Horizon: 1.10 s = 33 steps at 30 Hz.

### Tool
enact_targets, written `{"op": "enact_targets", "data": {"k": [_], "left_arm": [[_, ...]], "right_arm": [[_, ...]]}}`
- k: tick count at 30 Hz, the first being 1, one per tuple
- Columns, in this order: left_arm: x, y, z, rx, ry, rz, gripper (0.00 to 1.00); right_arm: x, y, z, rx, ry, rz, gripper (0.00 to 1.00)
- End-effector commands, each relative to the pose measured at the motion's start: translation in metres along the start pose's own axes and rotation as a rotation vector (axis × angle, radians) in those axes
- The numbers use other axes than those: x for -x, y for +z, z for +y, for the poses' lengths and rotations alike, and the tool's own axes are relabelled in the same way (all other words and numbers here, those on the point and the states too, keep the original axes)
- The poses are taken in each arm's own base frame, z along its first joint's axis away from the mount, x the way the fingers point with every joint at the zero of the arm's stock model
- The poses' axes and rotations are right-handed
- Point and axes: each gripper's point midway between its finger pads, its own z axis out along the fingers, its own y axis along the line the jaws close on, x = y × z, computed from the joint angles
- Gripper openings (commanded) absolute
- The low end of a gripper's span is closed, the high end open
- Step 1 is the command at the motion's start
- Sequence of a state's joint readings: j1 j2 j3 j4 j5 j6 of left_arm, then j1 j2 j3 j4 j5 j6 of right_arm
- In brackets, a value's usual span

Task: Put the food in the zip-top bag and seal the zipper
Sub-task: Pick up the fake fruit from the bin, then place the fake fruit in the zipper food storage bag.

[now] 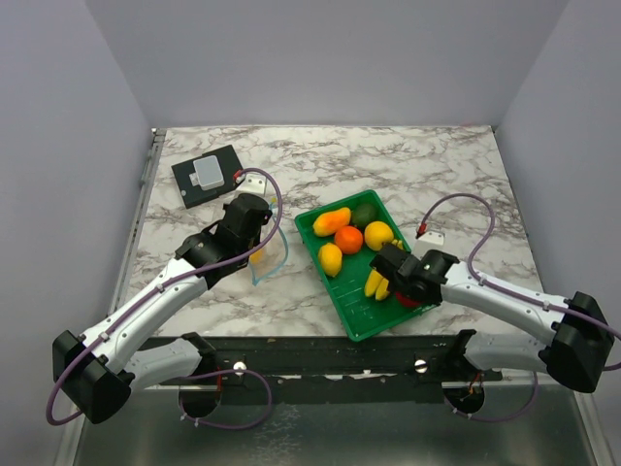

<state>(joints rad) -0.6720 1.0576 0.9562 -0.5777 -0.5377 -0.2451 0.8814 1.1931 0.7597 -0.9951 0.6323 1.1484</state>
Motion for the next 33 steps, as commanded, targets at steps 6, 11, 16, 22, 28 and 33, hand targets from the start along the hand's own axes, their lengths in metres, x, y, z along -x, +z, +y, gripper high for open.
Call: {"op": "enact_targets", "data": {"k": [6, 11, 16, 22, 28, 33], "left_arm": [[-0.003, 0.000, -0.004, -0.022, 0.004, 0.002, 0.00], [-0.004, 0.001, -0.005, -0.024, 0.007, 0.006, 0.00], [-0.003, 0.001, -0.005, -0.023, 0.006, 0.005, 0.00], [-0.003, 0.001, -0.005, -0.025, 0.006, 0.006, 0.00], [-0.003, 0.001, -0.006, -0.028, 0.006, 0.006, 0.00], [-0.003, 0.001, -0.006, -0.027, 0.005, 0.004, 0.00]], "right_arm": [[0.049, -0.032, 0.009, 0.065, 0.037, -0.120, 0.36], [0.070, -0.050, 0.037, 0.195, 0.057, -0.150, 0.33], [0.087, -0.073, 0.083, 0.426, 0.039, -0.180, 0.32], [0.102, -0.105, 0.132, 0.655, -0.031, -0.191, 0.32], [0.114, -0.138, 0.173, 0.872, -0.037, -0.212, 0.32], [0.119, -0.158, 0.200, 0.993, -0.040, -0.205, 0.32]]}}
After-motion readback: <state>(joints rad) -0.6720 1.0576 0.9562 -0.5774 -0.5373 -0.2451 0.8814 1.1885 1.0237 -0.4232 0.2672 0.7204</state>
